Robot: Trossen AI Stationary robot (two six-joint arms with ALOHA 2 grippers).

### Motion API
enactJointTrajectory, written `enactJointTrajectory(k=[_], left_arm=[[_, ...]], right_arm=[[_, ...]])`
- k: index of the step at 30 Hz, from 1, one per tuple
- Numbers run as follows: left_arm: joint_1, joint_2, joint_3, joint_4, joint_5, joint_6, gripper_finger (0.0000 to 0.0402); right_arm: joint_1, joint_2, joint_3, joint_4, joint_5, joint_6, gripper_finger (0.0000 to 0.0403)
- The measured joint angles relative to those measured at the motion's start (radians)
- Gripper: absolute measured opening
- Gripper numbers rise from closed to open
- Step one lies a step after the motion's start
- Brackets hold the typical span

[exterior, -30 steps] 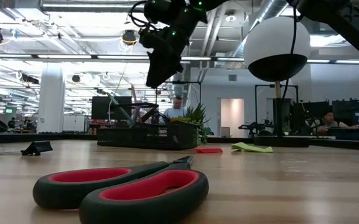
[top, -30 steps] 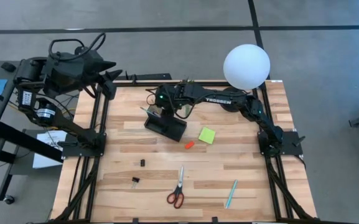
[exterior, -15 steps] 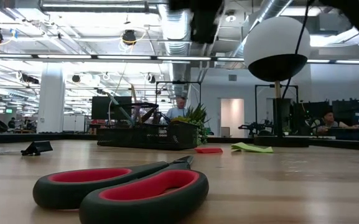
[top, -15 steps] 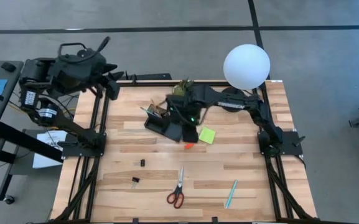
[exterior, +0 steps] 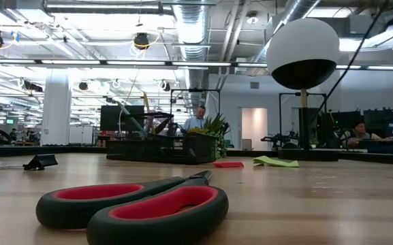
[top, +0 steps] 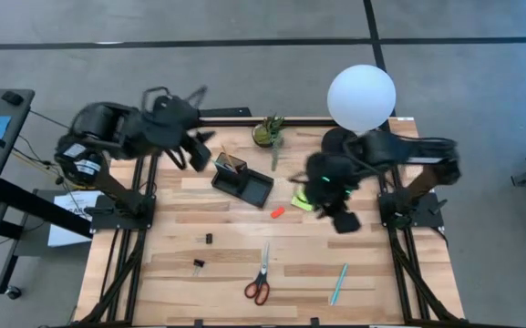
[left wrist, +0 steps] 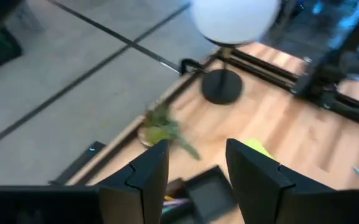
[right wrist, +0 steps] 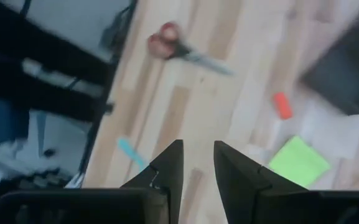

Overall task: Pick and place office supplies into organizer
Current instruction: Put the blue pen into the black desk organizer

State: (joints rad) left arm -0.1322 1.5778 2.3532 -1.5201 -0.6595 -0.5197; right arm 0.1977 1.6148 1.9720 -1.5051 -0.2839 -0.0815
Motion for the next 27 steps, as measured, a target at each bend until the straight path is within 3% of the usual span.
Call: enactJointTrajectory(k=[5, 8, 14, 19, 27], left_arm=[[-0.136, 0.057, -0.001, 0.049, -0.035, -0.126, 0.0155], [-0.219, 0.111, 0.001, 0.106, -0.114, -0.231, 0.0155], [-0.324, 0.263, 0.0, 0.17, -0.157, -0.396, 0.0155], [-0.36, 0.362, -0.001, 0.199, -0.193, -0.584, 0.0155], [-0.393, 0.419, -0.001, 0.211, -0.219, -0.755, 0.0155]], right_arm=[[0.083, -0.218, -0.28, 0.098, -0.086, 0.0, 0.0082], [0.139, -0.364, -0.498, 0.296, -0.158, 0.058, 0.0082], [0.299, -0.587, -0.903, 0.64, -0.154, 0.166, 0.0082], [0.449, -0.651, -1.148, 0.794, -0.073, 0.135, 0.0082], [0.584, -0.604, -1.407, 1.182, 0.088, 0.029, 0.0082]])
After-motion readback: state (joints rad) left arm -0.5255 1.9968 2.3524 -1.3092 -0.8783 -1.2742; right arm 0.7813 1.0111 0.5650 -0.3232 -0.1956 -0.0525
